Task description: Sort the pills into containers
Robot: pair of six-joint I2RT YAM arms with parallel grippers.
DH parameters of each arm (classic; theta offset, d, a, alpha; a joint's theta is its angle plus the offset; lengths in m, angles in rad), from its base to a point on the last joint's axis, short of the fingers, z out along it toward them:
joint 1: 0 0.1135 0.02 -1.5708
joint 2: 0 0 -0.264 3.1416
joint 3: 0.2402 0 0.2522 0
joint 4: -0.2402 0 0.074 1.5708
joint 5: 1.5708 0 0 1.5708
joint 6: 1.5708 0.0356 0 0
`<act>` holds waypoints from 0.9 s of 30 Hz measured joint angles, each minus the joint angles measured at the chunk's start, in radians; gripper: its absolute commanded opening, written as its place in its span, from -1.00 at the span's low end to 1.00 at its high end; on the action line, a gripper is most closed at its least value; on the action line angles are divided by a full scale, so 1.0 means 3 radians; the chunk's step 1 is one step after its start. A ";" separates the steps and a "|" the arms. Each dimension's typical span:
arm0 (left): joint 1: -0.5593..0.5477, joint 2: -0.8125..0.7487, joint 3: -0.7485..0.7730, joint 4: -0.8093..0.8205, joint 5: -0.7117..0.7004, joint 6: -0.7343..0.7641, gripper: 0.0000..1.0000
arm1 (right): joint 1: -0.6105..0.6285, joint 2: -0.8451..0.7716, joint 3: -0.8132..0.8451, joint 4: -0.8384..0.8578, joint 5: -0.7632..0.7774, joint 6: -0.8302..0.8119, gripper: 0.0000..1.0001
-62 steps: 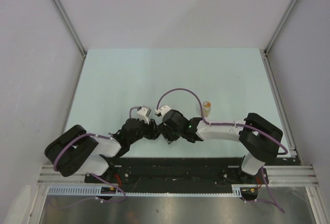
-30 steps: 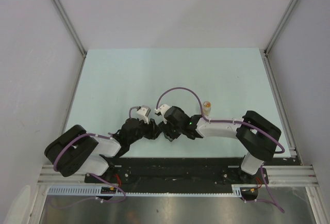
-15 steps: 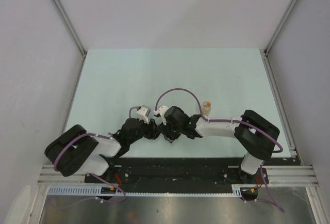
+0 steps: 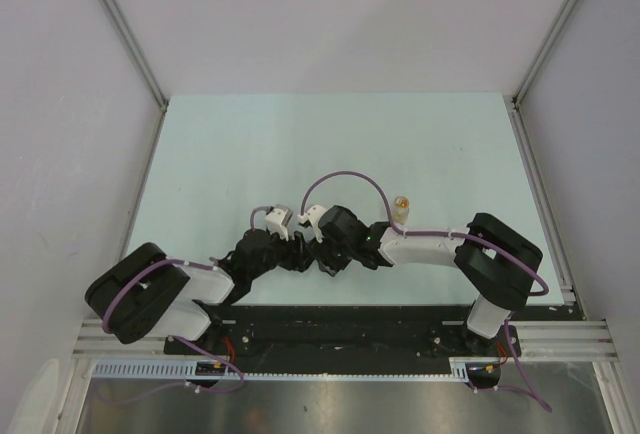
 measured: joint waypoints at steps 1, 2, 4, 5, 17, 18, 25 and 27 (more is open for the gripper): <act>0.0000 -0.0014 0.0000 -0.0005 0.0003 -0.0009 0.48 | 0.0000 0.0000 0.0000 0.0000 -0.0001 0.0000 -0.67; 0.0000 -0.0051 0.0000 -0.0041 0.0017 -0.0013 0.50 | 0.0000 0.0000 0.0000 0.0000 -0.0001 0.0000 -0.69; 0.0000 -0.0151 0.0000 -0.0130 0.0024 -0.0015 0.56 | 0.0000 0.0000 0.0000 0.0000 -0.0003 0.0003 -0.69; 0.0001 -0.0202 0.0000 -0.0170 0.0023 -0.0018 0.57 | 0.0000 0.0000 0.0000 0.0000 -0.0004 0.0004 -0.69; 0.0060 -0.0720 0.0025 -0.0608 -0.0020 -0.0011 0.66 | 0.0000 -0.0198 0.0000 -0.0051 -0.0001 0.0065 -0.68; 0.0064 -0.0744 0.0025 -0.0632 -0.0027 -0.0011 0.67 | 0.0000 -0.0248 0.0000 -0.0061 -0.0001 0.0069 -0.68; 0.0079 -0.1119 0.0025 -0.0792 -0.0029 -0.0023 0.74 | -0.0004 -0.0538 0.0000 -0.0175 0.0023 0.0094 -0.67; 0.0081 -0.1315 0.0025 -0.0881 -0.0028 -0.0048 0.76 | -0.0004 -0.0613 0.0000 -0.0228 0.0038 0.0097 -0.67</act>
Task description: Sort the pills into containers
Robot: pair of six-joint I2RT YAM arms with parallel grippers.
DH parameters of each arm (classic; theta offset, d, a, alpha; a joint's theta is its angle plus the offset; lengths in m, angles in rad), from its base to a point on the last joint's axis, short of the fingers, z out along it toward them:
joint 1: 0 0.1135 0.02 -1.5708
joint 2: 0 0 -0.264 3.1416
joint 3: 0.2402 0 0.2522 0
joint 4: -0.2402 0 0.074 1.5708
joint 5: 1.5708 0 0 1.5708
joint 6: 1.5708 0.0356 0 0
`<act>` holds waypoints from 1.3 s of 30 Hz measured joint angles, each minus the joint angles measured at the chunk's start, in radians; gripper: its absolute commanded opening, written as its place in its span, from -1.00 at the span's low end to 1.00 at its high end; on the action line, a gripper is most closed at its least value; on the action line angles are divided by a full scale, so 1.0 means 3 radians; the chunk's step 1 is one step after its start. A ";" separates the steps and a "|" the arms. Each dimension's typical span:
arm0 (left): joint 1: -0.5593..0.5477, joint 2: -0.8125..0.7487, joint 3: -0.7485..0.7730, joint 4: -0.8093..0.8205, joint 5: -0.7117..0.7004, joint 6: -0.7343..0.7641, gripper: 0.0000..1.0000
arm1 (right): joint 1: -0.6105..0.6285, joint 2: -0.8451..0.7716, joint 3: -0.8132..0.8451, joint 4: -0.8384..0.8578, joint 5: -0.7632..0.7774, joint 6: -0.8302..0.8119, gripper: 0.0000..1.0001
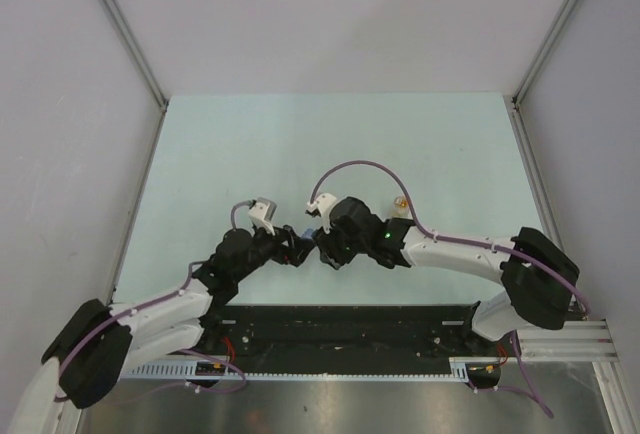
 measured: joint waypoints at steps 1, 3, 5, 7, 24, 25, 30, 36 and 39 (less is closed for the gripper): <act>0.0003 -0.0112 0.0000 -0.0060 0.0000 -0.0019 0.78 | 0.0001 -0.0046 0.0000 -0.0038 0.0011 0.0001 -0.67; 0.0004 -0.0314 0.0000 -0.0146 -0.0001 -0.0036 0.84 | 0.0004 -0.0148 0.0000 -0.0113 0.0033 0.0001 -0.67; 0.0009 -0.0568 0.0011 -0.0310 -0.0003 -0.0090 0.88 | 0.0014 -0.0266 0.0000 -0.0192 0.0065 0.0003 -0.67; 0.0018 -0.0771 0.0042 -0.0478 -0.0009 -0.0160 0.89 | 0.0032 -0.0430 0.0000 -0.0289 0.0079 0.0003 -0.67; 0.0037 -0.1397 0.0557 -0.1278 0.0412 -0.1489 0.62 | 0.0664 -0.1307 0.0085 -0.0950 0.0390 0.0084 -0.67; 0.0037 -0.1404 0.0563 -0.1278 0.0451 -0.1520 0.61 | 0.0690 -0.1324 0.0094 -0.0968 0.0423 0.0086 -0.67; 0.0029 -0.1396 0.0565 -0.1303 0.0629 -0.1663 0.54 | 0.0752 -0.1405 0.0156 -0.1008 0.0565 0.0095 -0.67; -0.0076 -0.1390 0.0570 -0.1317 0.0702 -0.1761 0.54 | 0.0782 -0.1411 0.0189 -0.1025 0.0668 0.0095 -0.67; -0.0145 -0.1358 0.0599 -0.1317 0.0702 -0.1779 0.50 | 0.0806 -0.1411 0.0189 -0.1024 0.0689 0.0094 -0.67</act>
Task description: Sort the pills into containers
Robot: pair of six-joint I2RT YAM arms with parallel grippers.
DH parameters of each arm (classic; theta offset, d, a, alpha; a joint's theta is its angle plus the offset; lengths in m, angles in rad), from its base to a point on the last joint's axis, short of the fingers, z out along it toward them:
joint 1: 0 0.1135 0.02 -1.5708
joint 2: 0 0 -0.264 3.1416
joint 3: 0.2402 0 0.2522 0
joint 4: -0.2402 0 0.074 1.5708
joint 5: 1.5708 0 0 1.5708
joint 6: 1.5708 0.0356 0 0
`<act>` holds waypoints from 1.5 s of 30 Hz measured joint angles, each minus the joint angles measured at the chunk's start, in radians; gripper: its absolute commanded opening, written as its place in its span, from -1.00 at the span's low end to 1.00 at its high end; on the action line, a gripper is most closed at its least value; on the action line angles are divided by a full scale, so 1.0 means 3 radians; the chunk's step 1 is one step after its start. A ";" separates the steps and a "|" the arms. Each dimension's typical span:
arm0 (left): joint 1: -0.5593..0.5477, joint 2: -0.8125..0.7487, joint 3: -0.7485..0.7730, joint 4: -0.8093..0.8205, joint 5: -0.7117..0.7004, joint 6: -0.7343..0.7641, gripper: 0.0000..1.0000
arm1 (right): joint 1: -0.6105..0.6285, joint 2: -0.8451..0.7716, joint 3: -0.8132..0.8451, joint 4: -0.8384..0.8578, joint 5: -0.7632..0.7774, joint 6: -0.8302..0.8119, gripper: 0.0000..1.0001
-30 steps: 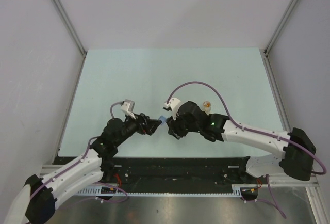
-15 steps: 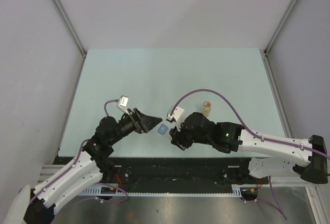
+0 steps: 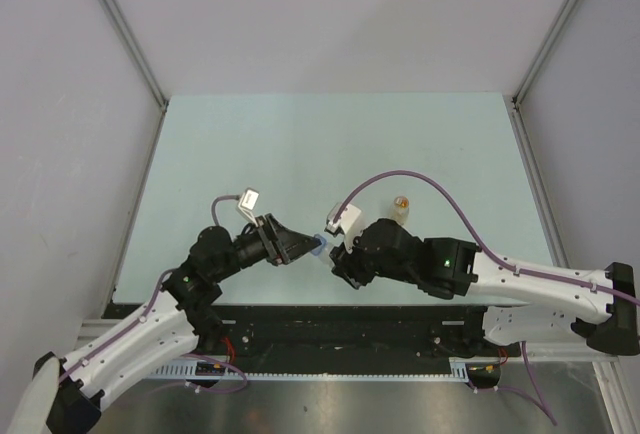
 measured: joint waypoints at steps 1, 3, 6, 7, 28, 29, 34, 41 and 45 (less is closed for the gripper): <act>-0.0018 0.0014 0.0008 0.0001 0.0000 -0.0003 0.49 | 0.0008 0.0000 0.0000 -0.0001 0.0009 0.0000 -0.67; -0.0051 0.0041 0.0018 0.0003 -0.0001 -0.0009 0.45 | 0.0019 0.0000 0.0000 -0.0001 0.0019 0.0001 -0.67; -0.0100 0.0088 0.0027 0.0004 -0.0004 -0.0024 0.39 | 0.0032 0.0000 0.0000 -0.0001 0.0041 0.0000 -0.67; -0.0116 0.0104 0.0028 0.0004 -0.0004 -0.0027 0.36 | 0.0034 0.0000 0.0000 0.0000 0.0043 0.0000 -0.67; -0.0219 0.0240 0.0064 0.0093 -0.0017 -0.0031 -0.32 | 0.0076 0.0000 0.0000 -0.0017 0.0076 -0.0003 -0.53; -0.0221 0.0249 0.0064 0.0108 -0.0018 -0.0041 -0.42 | 0.0076 0.0000 0.0000 -0.0024 0.0080 -0.0004 -0.50; -0.0234 0.0261 0.0065 0.0168 -0.0031 -0.0088 -0.67 | 0.0092 0.0000 0.0000 -0.0043 0.0121 -0.0013 -0.37; -0.0240 0.0258 0.0065 0.0182 -0.0047 -0.0116 -0.86 | 0.0103 -0.0006 0.0000 -0.0038 0.0139 -0.0014 0.00; -0.0247 0.0253 0.0065 0.0189 -0.0048 -0.0134 -0.86 | 0.0104 -0.0010 0.0000 -0.0004 0.0131 -0.0011 0.39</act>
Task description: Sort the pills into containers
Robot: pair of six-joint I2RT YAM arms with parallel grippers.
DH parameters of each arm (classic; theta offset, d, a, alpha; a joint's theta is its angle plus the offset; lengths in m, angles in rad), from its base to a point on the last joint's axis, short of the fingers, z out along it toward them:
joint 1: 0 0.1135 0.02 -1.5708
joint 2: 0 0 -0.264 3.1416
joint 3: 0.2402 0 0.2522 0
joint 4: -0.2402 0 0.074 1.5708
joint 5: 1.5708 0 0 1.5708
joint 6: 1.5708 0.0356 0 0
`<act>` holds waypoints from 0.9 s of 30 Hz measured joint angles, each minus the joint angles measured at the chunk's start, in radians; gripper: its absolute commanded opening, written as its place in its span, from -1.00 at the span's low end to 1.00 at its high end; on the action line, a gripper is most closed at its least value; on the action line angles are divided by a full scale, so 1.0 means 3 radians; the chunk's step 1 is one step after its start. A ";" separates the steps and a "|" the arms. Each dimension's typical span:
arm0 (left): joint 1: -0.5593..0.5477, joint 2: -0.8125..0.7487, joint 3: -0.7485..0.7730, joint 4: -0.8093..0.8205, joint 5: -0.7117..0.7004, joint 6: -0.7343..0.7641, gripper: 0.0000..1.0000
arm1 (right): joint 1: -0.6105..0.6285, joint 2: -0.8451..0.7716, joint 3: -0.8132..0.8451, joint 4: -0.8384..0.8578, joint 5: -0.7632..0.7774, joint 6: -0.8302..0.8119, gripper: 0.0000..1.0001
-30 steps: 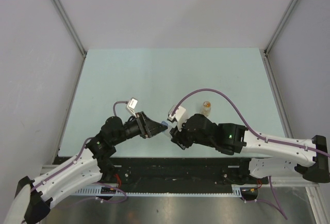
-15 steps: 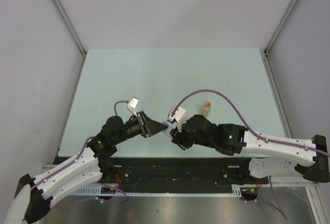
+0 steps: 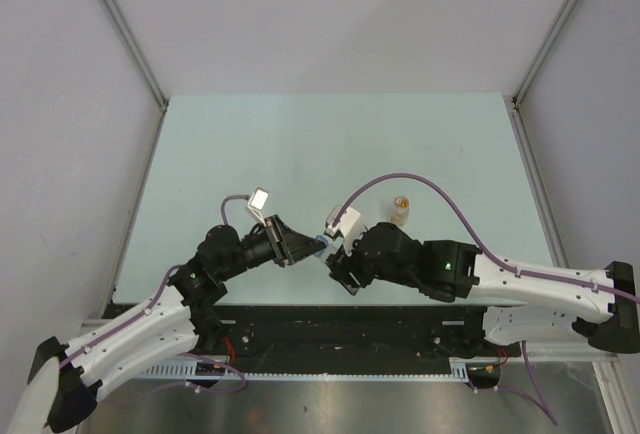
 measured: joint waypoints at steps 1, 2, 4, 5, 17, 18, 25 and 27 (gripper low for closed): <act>-0.0003 0.0001 -0.0001 0.0000 0.0000 -0.0003 -0.86 | 0.0003 -0.0003 0.0001 0.0015 -0.0008 -0.0006 0.44; -0.0006 0.0001 -0.0001 0.0000 0.0000 -0.0004 -0.86 | 0.0006 -0.0008 0.0001 0.0033 -0.0017 -0.0010 0.47; -0.0009 0.0001 -0.0001 0.0003 0.0000 -0.0005 -0.86 | 0.0013 -0.0020 0.0003 0.0062 -0.0051 -0.0024 0.52; -0.0009 0.0001 -0.0001 0.0003 0.0000 -0.0005 -0.86 | 0.0014 -0.0025 0.0006 0.0075 -0.0079 -0.0025 0.54; -0.0009 -0.0023 -0.0001 0.0051 -0.0017 -0.0071 -0.99 | 0.0014 -0.0398 0.0033 0.0253 -0.0106 0.0095 0.60; -0.0009 -0.0024 -0.0001 0.0061 -0.0029 -0.0092 -0.99 | 0.0014 -0.0473 0.0036 0.0277 -0.0070 0.0151 0.60; -0.0009 -0.0065 -0.0001 0.0173 -0.0137 -0.0244 -0.99 | -0.0037 -0.0895 0.0081 0.0437 0.0408 0.0832 0.58; -0.0009 -0.0084 -0.0001 0.0224 -0.0195 -0.0315 -0.99 | -0.0074 -0.0968 0.0081 0.0435 0.0571 0.1114 0.58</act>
